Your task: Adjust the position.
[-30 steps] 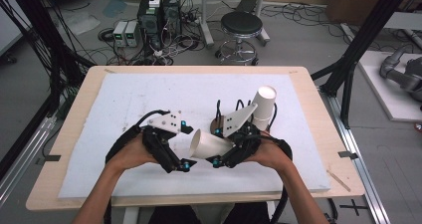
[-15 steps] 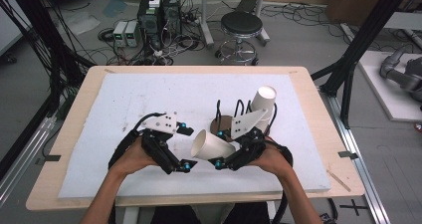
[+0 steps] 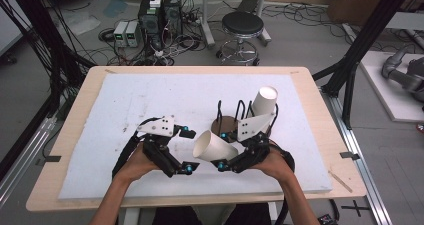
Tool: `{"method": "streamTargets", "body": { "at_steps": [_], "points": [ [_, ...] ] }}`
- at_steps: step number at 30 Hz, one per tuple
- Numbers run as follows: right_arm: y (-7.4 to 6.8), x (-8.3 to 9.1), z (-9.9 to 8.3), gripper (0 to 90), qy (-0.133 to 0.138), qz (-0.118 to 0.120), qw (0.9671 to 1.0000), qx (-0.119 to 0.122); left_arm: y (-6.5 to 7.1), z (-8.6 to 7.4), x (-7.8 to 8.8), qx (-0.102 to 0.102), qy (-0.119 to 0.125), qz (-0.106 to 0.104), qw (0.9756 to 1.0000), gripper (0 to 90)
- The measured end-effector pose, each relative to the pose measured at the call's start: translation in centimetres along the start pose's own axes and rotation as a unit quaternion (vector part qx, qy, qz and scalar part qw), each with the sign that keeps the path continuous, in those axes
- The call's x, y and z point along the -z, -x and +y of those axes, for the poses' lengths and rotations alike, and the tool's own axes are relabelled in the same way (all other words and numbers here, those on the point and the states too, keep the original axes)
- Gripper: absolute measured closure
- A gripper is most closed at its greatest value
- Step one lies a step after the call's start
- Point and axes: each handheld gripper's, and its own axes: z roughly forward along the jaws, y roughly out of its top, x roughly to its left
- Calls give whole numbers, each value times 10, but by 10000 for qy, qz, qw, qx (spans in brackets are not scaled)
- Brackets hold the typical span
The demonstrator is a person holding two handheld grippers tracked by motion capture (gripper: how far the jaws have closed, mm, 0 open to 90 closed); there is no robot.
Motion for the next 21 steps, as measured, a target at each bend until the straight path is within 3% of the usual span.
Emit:
{"method": "streamTargets", "body": {
  "at_steps": [2, 7, 21],
  "points": [
    [-1, 2, -2, 343, 122, -6, 9999, -52, -1, -3, 1, 68, 171, -49, 9998, 17],
    [-1, 3, -6, 343, 324, 7, 9994, -98, -1, -6, 0, 99, 261, -37, 9996, 17],
    [-3, -2, -12, 343, 411, 53, 9990, -158, -2, -12, -9, 201, 486, -126, 9985, 17]
  ]
}}
